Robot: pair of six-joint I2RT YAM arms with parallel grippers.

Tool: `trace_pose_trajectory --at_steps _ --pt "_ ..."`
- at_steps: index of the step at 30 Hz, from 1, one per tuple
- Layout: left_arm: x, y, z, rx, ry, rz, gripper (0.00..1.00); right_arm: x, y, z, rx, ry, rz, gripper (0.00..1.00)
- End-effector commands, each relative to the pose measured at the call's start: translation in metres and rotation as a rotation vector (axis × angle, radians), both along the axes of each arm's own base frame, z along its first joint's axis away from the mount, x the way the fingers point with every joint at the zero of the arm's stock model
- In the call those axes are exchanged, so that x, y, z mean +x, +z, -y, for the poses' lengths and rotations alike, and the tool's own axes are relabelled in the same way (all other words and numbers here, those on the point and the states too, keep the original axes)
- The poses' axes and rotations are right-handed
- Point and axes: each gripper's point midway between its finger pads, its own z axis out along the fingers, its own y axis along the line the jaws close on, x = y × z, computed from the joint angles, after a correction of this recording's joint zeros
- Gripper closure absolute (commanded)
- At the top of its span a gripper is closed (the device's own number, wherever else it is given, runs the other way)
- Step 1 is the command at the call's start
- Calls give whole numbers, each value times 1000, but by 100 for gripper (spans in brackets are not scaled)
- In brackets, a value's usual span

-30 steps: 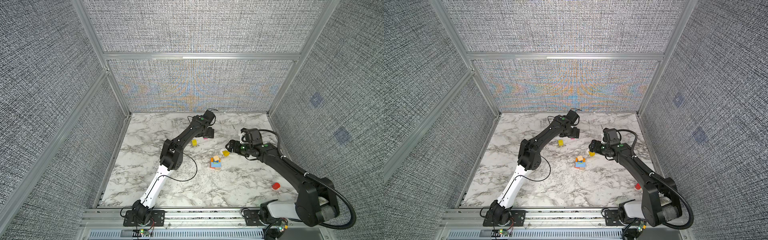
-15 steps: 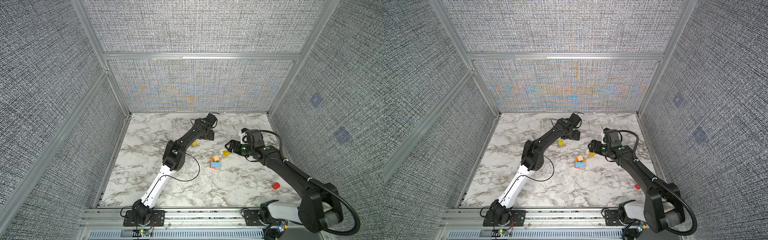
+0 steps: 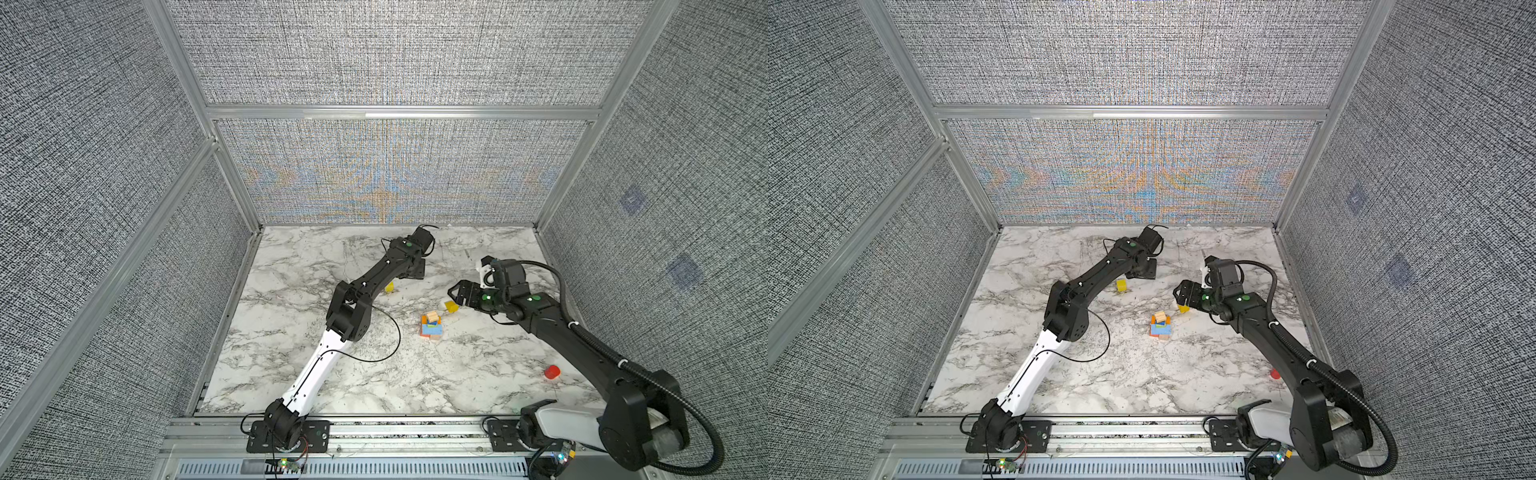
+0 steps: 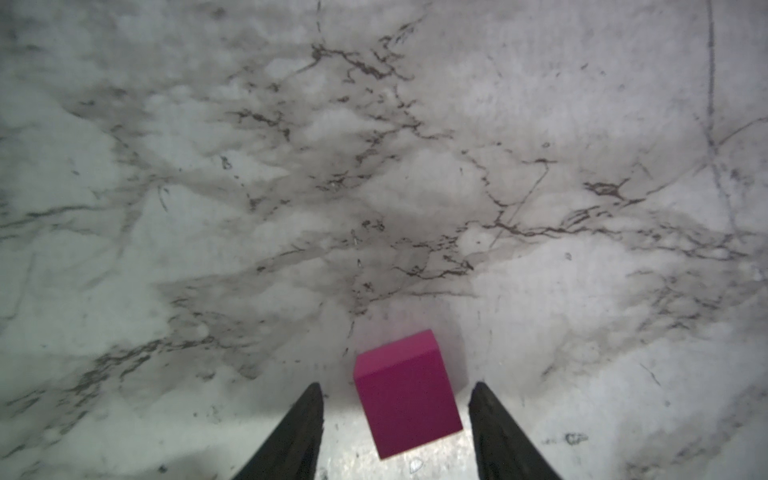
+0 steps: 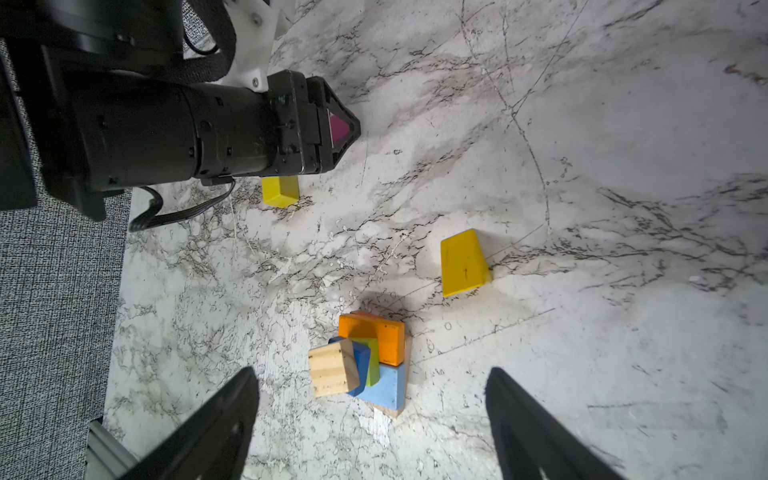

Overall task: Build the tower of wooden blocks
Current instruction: 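Lower the left gripper around the magenta cube and close on it, then lift the magenta cube and carry it over the stack with the left gripper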

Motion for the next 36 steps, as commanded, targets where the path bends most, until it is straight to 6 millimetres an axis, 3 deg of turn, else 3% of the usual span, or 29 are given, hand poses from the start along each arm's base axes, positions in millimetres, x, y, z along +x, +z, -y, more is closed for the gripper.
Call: trace_pose_trajectory --at_steps 1,12,20,27,36 --pt "-1 0 -2 3 13 -3 51 1 3 -4 19 8 14 12" --pt "-2 6 -5 9 14 4 76 -1 6 -5 25 16 19 12" --pt "-5 18 -10 16 16 11 77 -1 6 -5 25 16 21 12" --pt "-14 52 -14 8 3 38 77 1 3 -4 13 12 2 12" --pt "-49 89 -13 -9 -40 23 76 7 -4 7 29 -43 -22 12"
